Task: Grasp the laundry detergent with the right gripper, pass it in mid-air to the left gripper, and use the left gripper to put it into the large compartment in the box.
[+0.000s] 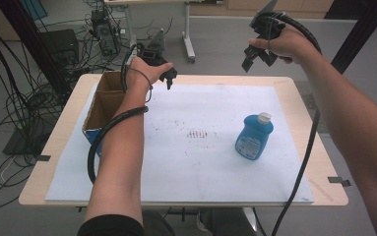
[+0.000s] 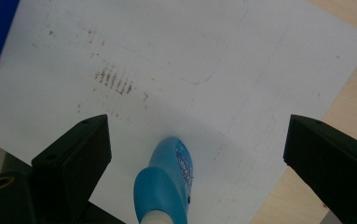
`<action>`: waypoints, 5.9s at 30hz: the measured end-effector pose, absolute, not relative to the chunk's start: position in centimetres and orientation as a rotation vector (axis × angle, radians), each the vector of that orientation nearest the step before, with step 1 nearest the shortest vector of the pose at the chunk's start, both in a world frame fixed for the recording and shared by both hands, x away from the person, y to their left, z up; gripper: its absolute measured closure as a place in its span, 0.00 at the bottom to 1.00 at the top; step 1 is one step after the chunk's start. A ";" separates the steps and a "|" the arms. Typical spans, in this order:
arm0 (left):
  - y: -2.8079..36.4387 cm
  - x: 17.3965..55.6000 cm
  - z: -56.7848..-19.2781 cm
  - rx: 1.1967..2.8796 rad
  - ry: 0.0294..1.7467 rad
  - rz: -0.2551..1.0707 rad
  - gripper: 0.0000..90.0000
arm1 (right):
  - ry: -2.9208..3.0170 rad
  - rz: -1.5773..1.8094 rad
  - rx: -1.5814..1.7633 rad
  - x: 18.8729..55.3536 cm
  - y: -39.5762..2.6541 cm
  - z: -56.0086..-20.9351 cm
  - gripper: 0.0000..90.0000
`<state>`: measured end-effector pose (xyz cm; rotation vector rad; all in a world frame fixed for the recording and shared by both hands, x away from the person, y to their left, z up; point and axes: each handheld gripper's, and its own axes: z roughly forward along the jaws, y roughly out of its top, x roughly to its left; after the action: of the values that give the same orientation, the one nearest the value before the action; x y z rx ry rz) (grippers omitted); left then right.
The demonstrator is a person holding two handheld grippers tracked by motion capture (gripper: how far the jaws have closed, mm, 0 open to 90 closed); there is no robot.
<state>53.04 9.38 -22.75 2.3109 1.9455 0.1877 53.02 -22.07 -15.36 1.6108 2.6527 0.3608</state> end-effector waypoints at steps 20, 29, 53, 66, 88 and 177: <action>8.7 53.1 -23.4 2.332 1.936 0.172 0.07 | 2.663 0.356 1.627 52.3 -23.5 -16.3 0.08; 8.3 53.1 -23.7 2.343 1.927 0.174 0.07 | 2.687 0.378 1.604 51.4 -24.4 -17.1 0.08; 8.1 52.1 -23.5 2.355 1.921 0.189 0.07 | 2.745 0.475 1.463 47.0 -27.5 -16.7 0.07; 7.5 51.9 -23.4 2.363 1.915 0.193 0.07 | 2.770 0.554 1.415 44.6 -30.8 -17.9 0.05; 6.9 51.8 -23.6 2.384 1.892 0.200 0.07 | 2.746 0.769 1.163 40.1 -34.6 -21.1 0.05; 6.9 51.8 -24.6 2.424 1.858 0.198 0.07 | 2.509 1.161 0.809 36.7 -29.8 -37.2 0.03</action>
<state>51.85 6.87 -24.62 2.4238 1.8582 0.1977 36.72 -29.84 -37.24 0.8087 2.5089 1.1615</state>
